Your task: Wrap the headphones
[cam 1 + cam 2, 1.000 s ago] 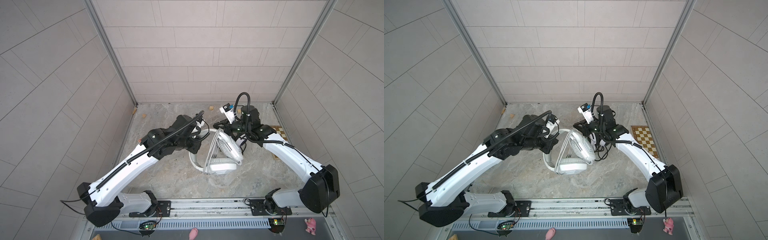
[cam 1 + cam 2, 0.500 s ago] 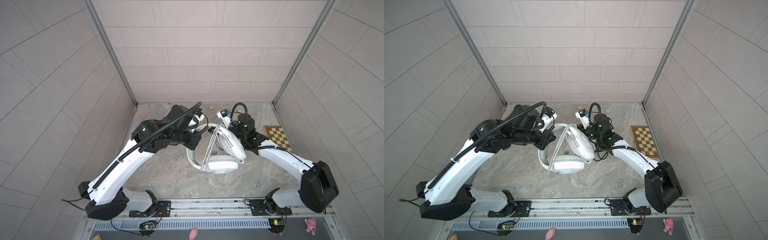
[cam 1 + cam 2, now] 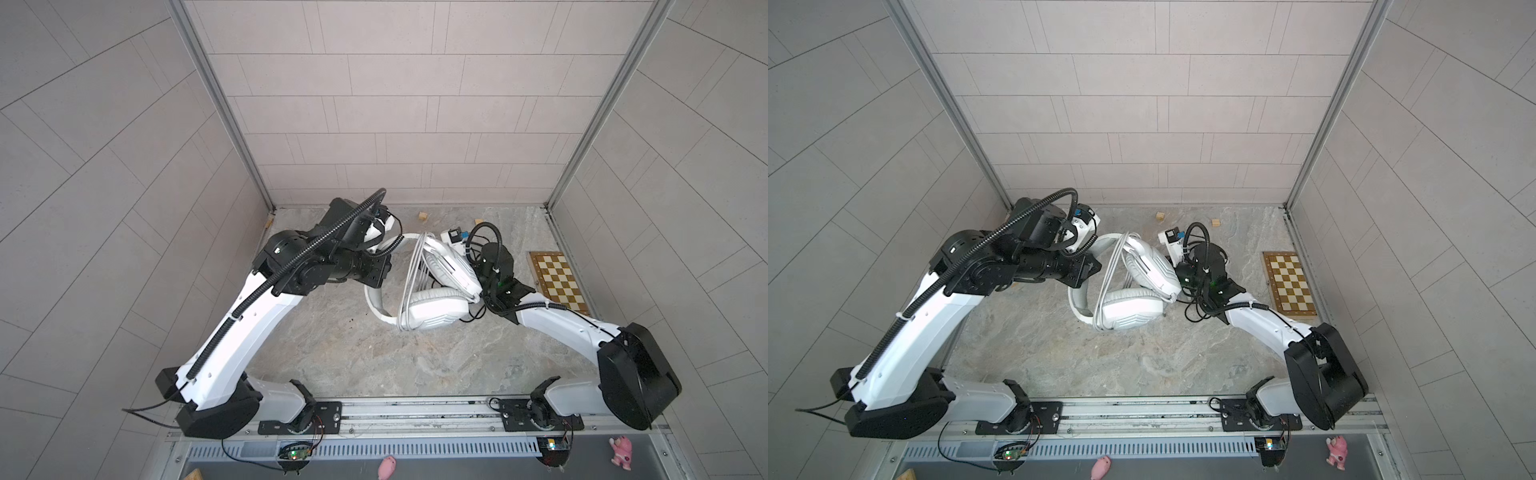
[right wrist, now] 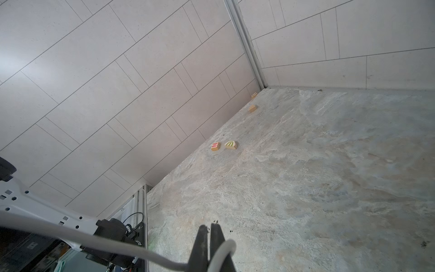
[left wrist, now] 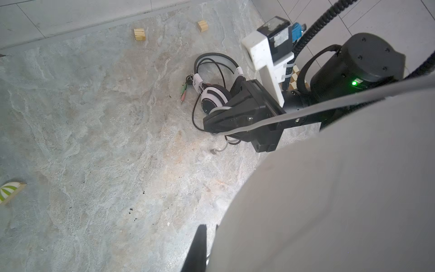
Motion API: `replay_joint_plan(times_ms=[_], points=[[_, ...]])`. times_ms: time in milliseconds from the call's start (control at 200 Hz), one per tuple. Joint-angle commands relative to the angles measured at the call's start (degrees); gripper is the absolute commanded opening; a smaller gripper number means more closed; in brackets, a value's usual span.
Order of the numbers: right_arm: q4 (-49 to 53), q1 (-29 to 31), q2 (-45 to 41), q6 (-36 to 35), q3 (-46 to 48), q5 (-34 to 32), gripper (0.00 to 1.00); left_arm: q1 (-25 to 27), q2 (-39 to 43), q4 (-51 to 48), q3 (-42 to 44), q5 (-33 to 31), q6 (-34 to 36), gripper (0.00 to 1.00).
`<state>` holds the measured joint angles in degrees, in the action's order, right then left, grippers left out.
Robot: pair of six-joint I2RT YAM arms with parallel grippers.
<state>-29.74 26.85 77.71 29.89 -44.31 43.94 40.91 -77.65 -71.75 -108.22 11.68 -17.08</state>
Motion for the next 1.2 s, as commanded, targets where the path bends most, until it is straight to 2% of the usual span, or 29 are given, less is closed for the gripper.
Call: replay_joint_plan(times_ms=[0,170,465,560,641,751,871,1116,1196], points=[[4.68,-1.49,-1.61,-0.31,1.78,-3.03,0.05,-2.69,3.56,8.63,-2.19,5.21,-1.4,0.0],[2.85,-4.2,-5.46,2.39,4.69,-4.66,0.04,-8.63,6.11,10.47,1.76,8.63,-2.33,0.0],[-0.13,-4.88,-10.23,4.96,7.68,-4.48,0.04,-20.83,7.91,14.36,6.76,16.87,-4.27,0.0],[-0.25,-4.88,-11.48,4.38,8.28,-3.29,0.04,-24.47,7.66,16.7,8.59,20.8,-6.17,0.0],[4.46,-4.88,-11.8,1.16,7.38,-3.95,0.02,-25.24,7.17,18.1,8.45,22.92,-7.42,0.0],[12.09,-4.63,-10.99,-3.59,5.92,-6.94,0.02,-25.19,6.64,18.0,6.54,21.32,-8.02,0.0],[10.32,-2.54,-8.48,-3.05,6.8,-7.33,0.03,-25.21,5.53,18.66,4.07,19.7,-10.13,0.0],[11.67,8.48,-6.18,-4.93,6.09,-11.94,0.04,-25.24,3.37,19.77,3.17,8.24,-13.48,0.0],[12.64,11.74,-6.28,-5.24,6.08,-13.37,0.05,-25.26,3.37,23.29,5.12,4.3,-15.01,0.0]])
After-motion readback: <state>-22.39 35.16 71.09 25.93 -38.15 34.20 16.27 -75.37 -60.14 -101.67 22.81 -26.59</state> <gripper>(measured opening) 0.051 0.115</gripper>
